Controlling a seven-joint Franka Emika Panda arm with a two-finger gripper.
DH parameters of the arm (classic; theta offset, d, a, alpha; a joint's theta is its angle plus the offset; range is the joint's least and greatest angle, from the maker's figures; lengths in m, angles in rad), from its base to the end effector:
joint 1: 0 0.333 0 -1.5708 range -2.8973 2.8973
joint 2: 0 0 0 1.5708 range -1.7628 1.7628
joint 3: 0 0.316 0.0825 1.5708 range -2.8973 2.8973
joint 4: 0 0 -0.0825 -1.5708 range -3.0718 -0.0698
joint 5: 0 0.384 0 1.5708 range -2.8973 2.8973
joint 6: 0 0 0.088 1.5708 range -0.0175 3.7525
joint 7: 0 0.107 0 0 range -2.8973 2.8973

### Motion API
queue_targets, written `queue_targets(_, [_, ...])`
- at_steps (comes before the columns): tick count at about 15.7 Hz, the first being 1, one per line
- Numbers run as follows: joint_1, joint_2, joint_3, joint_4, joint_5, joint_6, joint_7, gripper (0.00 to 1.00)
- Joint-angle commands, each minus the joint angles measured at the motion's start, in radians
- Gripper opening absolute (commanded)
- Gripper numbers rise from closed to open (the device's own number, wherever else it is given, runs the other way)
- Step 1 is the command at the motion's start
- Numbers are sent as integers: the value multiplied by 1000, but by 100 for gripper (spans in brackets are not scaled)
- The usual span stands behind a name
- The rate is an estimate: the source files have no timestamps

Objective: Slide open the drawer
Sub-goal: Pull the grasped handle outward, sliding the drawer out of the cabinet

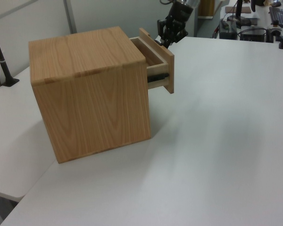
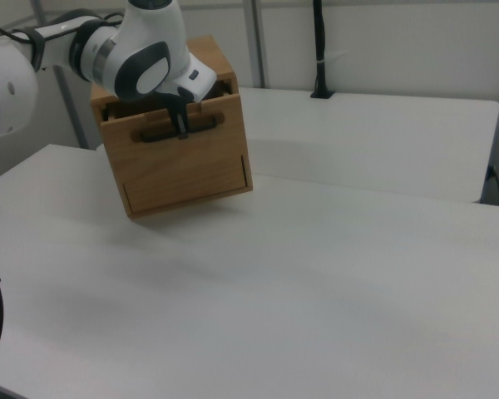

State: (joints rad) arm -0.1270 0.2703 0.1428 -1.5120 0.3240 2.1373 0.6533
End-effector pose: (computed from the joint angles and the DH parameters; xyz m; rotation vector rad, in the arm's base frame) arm 0.6762 0.0127 0.5501 -2.4905 1.0168 -0.3054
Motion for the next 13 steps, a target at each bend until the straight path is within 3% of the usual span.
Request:
queue_targets(1, [-54, -43, -17, -59, -17, -68, -99, 9])
queue_targets(6, [-80, -55, -22, -59, -57, -115, -136, 9])
queue_targets(13, [-137, -94, -25, -57, -60, -237, -221, 9])
